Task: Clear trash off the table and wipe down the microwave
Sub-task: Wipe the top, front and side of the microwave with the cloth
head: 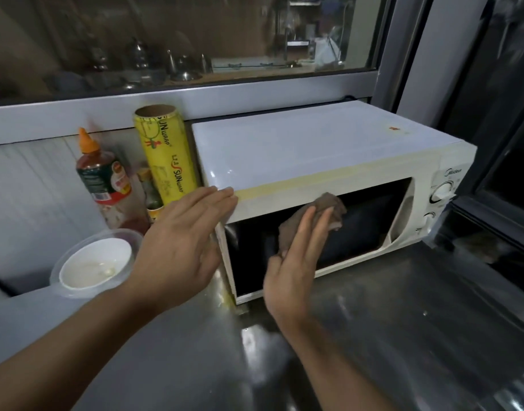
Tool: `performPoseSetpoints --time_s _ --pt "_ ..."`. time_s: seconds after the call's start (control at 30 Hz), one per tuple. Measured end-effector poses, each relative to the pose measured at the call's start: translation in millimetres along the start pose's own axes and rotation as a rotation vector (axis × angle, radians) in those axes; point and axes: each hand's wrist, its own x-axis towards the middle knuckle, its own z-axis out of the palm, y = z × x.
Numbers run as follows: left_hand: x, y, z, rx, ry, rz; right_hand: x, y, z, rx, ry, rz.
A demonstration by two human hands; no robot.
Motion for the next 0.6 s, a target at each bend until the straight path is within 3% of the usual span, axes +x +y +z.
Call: performPoseSetpoints --time_s 0.27,0.43,0.6 --pt "-3 -19 -5 -0.031 -0.059 0.037 -53 -40 32 -0.008 -0.122 -0.18" --pt "-1 -23 -7 -0.046 -0.068 0.071 -36 -39 23 -0.041 0.021 -0.252" --pt "-4 -21 0 -0.072 -0.019 0.051 -31 -20 18 -0.108 -0.076 -0.325"
